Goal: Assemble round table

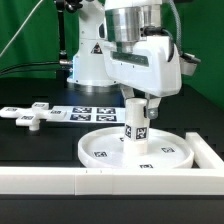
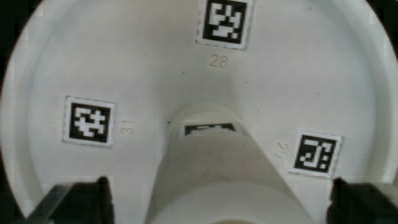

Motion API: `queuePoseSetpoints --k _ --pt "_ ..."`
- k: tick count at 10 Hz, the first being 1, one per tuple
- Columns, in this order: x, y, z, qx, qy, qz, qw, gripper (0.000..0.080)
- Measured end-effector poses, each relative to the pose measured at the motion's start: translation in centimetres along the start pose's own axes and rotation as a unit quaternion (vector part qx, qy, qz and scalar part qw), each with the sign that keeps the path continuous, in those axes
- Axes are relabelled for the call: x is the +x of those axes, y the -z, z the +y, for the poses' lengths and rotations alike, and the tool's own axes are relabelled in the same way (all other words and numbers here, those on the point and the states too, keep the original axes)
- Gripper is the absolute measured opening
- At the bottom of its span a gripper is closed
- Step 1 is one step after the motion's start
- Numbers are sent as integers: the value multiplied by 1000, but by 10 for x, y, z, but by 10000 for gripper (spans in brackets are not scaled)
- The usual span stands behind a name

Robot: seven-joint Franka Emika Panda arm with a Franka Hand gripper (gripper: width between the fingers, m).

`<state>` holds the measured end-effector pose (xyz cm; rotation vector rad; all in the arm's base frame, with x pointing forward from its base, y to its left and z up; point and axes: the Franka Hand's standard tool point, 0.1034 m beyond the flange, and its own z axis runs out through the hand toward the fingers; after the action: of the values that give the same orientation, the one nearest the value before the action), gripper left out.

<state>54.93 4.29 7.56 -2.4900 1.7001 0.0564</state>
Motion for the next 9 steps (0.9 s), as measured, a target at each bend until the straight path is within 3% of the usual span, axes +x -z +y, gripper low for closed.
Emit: queuePoseSetpoints --k 1,5,7,9 --pt "-2 0 -1 0 62 0 998 639" --pt "-3 0 -1 -1 227 -1 974 649" --pt "-4 1 -4 -11 355 4 935 649" --pt "-4 1 -4 -12 439 3 898 649"
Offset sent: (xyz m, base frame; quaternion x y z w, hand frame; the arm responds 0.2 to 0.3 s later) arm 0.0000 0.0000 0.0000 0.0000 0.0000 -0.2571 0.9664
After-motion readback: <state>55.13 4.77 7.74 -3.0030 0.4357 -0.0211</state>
